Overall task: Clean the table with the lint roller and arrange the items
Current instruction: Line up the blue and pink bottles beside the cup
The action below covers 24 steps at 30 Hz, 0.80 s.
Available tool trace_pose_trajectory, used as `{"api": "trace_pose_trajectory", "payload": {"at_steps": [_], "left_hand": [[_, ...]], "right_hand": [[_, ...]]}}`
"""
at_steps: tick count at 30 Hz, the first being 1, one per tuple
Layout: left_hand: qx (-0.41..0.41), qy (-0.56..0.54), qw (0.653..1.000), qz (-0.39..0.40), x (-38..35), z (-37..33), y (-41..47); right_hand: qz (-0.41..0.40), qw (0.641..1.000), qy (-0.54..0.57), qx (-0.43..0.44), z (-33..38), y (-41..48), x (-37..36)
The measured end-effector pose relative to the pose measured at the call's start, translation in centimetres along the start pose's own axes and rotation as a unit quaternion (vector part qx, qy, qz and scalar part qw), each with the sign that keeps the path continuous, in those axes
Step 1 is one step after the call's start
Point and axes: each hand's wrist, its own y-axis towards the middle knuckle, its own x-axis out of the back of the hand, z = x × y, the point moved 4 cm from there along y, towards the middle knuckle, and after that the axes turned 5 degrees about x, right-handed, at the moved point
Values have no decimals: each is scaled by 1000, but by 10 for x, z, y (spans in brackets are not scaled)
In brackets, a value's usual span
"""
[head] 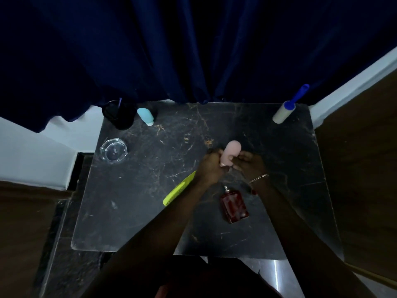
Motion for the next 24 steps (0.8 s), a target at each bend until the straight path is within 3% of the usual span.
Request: {"api": "trace_pose_trajectory", "payload": {"at_steps": [3, 9, 19, 24], "left_hand": [[6, -52, 998, -44, 32, 15, -2], [45, -116, 990, -70, 103, 67, -5], [54, -67, 986, -141, 205, 132, -2], [80, -94, 987, -101, 229, 152, 11]], "right_hand": [[55, 998, 19, -5, 12, -1, -40], [123, 990, -64, 35, 31, 0, -125], [119, 959, -218, 135, 55, 12, -244], [123, 936, -274, 184, 65, 24, -288]]}}
